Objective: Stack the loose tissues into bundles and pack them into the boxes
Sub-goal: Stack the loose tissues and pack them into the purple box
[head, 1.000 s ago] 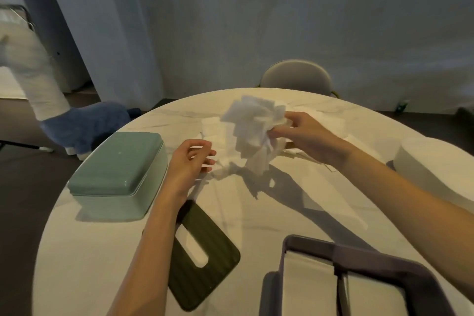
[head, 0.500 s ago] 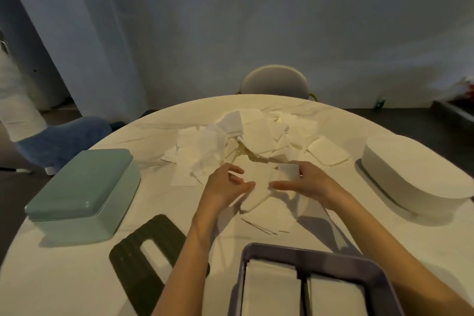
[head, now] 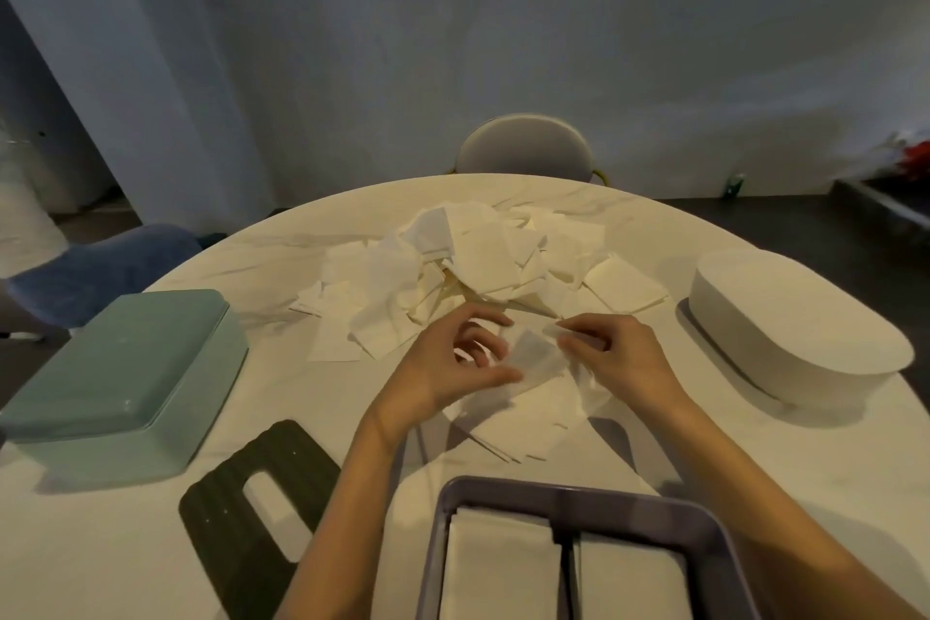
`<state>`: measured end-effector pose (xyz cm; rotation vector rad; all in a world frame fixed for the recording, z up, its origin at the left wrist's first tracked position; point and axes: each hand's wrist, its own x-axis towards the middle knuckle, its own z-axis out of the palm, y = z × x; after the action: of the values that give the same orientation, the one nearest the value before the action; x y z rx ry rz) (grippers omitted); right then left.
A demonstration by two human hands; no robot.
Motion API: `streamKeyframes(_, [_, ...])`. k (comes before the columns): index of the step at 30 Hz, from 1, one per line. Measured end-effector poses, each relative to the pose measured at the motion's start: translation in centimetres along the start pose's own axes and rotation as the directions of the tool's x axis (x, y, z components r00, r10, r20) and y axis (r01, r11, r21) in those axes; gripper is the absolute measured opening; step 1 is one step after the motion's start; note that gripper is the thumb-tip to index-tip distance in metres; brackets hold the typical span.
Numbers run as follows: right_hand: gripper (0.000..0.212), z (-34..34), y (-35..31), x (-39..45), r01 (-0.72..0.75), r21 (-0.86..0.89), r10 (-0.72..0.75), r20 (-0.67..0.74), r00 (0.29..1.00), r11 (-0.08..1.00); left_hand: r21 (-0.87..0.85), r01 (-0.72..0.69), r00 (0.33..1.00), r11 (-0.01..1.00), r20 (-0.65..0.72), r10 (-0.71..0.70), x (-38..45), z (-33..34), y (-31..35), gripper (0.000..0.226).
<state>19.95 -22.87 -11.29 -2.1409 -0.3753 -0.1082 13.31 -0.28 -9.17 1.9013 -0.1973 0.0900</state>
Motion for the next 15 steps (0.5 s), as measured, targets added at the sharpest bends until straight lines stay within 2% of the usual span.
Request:
streamKeyframes(2, [0.015,-0.1,0.2,0.0,-0.004,0.008,0.005,-0.028,1.0,1.0,0.001,-0.02,0.997,1.0,0.08,0.019,-0.3,0.3,0.2,0.024])
streamKeyframes(7, [0.015,-0.7,-0.2,0.0,0.026,0.048,-0.021,-0.116,0.993,0.998,-0.078,0.051,0.996,0.996,-0.064,-0.056,-0.1,1.2,-0.8,0.024])
streamKeyframes(10, [0.018,-0.8,-0.2,0.2,-0.018,0.112,0.035,-0.158,0.987,0.994,-0.089,0.057,0.984,0.994,-0.163,-0.071,0.1,1.6,-1.1,0.025])
streamKeyframes(12, [0.02,-1.0,-0.5,0.0,-0.03,0.156,0.064,-0.214,0.975,0.987,-0.021,0.073,0.986,0.997,-0.15,-0.075,0.2,1.7,-1.3,0.041])
streamKeyframes(15, [0.018,-2.1,-1.7,-0.2,-0.01,0.277,0.09,-0.281,0.955,0.961,0.204,0.131,0.988,0.97,-0.112,-0.11,0.4,1.7,-2.6,0.06])
